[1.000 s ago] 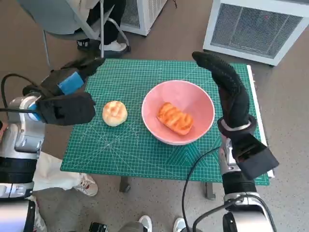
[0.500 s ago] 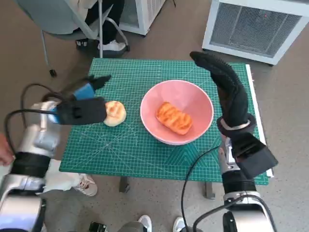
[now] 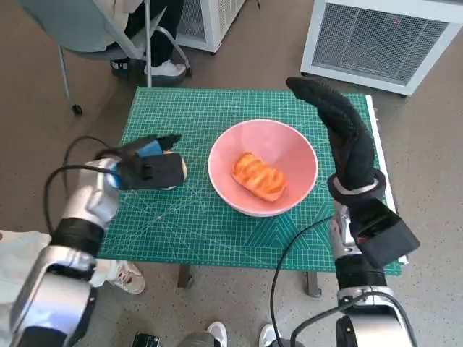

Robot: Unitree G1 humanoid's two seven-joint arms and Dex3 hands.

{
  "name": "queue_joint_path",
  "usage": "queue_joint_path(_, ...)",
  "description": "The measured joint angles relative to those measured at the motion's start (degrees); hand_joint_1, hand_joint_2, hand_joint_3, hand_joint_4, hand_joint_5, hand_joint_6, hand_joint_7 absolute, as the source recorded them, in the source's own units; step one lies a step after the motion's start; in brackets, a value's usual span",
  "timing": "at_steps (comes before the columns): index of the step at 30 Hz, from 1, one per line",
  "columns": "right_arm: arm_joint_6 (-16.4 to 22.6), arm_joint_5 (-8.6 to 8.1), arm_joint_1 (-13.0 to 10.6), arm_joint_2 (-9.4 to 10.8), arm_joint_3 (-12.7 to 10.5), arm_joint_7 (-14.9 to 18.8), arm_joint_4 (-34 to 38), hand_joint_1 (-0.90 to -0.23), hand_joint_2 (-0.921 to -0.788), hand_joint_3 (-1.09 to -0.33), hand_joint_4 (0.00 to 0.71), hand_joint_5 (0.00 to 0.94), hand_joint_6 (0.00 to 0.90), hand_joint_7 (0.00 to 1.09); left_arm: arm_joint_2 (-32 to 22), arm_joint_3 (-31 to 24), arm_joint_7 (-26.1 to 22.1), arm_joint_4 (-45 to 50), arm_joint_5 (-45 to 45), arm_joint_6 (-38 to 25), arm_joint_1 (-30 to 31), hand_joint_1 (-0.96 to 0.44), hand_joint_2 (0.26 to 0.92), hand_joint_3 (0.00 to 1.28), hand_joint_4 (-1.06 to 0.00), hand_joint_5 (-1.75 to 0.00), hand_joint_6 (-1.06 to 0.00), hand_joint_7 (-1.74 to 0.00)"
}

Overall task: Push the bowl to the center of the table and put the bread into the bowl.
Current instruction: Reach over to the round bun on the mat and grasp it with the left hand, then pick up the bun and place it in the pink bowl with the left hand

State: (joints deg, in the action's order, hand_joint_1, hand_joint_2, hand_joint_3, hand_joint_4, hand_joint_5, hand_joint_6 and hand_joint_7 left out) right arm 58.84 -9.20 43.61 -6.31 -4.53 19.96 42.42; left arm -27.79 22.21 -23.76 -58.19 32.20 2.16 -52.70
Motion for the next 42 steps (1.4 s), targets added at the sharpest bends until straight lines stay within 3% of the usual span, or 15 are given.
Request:
queue_joint_path(6,-0.76,-0.09,-0.31,-0.19,-0.03,0.00,-0.74,-0.594,-0.921,-0.867,0.156,0.349,-0.001,0.74,1.57,1.02,1.72,-4.54,0.87,0.06,-1.71,-0.21,0.841,0.00,-0.13,-0.03,-0.32,-0.07)
queue_joint_path(11,-0.84,-0.02,-0.62,-0.20,-0.03,-0.01,-1.23,-0.595,-0.921,-0.866,0.151,0.352,-0.001,0.74,2.61,1.69,3.97,-7.81,1.32,0.14,-2.58,-0.19,0.856,0.01,-0.26,-0.04,-0.40,-0.10)
queue_joint_path(17,-1.03,0.20,-0.93,-0.18,0.00,-0.07,-1.59,-0.594,-0.921,-0.867,0.147,0.358,-0.001,0.74,3.20,1.96,7.08,-9.85,1.43,1.20,-2.65,-0.15,0.896,0.01,-0.61,-0.13,-0.58,-0.19)
queue_joint_path(18,-1.07,0.22,-0.98,-0.17,0.00,-0.09,-1.67,-0.594,-0.921,-0.867,0.147,0.359,-0.001,0.74,3.19,1.97,7.53,-10.04,1.44,1.51,-2.65,-0.12,0.904,0.03,-0.64,-0.35,-0.57,-0.43)
queue_joint_path(19,-1.13,0.27,-1.03,-0.17,0.00,-0.12,-1.77,-0.594,-0.921,-0.867,0.146,0.360,-0.001,0.74,3.17,1.97,8.03,-10.22,1.44,1.87,-2.64,-0.08,0.910,0.09,-0.63,-0.67,-0.53,-0.76)
queue_joint_path(20,-1.21,0.30,-1.08,-0.17,0.00,-0.15,-1.87,-0.596,-0.921,-0.867,0.145,0.362,-0.001,0.74,3.12,1.98,8.77,-10.32,1.46,2.33,-2.64,-0.05,0.914,0.10,-0.63,-0.87,-0.53,-0.93)
queue_joint_path(23,-1.29,0.37,-1.24,-0.10,0.01,-0.19,-2.07,-0.598,-0.921,-0.867,0.144,0.365,-0.001,0.74,2.73,1.99,10.56,-10.38,1.54,3.59,-2.64,-0.02,0.918,0.09,-0.65,-1.12,-0.59,-1.07)
queue_joint_path(25,-1.31,0.39,-1.38,-0.09,0.01,-0.21,-2.16,-0.599,-0.921,-0.867,0.142,0.367,-0.001,0.74,2.33,2.00,11.46,-10.38,1.57,4.41,-2.64,-0.01,0.917,0.08,-0.67,-1.18,-0.62,-1.07)
queue_joint_path(33,-1.32,0.41,-1.74,-0.09,-0.01,-0.27,-2.18,-0.598,-0.921,-0.866,0.139,0.376,-0.001,0.74,0.25,1.47,12.37,-9.14,1.44,5.13,-2.63,0.00,0.913,0.06,-0.73,-1.15,-0.62,-1.13)
queue_joint_path(42,-1.33,0.41,-1.72,-0.03,0.01,-0.29,-2.16,-0.590,-0.921,-0.868,0.134,0.385,-0.001,0.74,-1.96,-1.19,12.25,-1.66,0.25,4.96,-2.82,0.00,0.918,0.06,-0.73,-1.13,-0.61,-1.19)
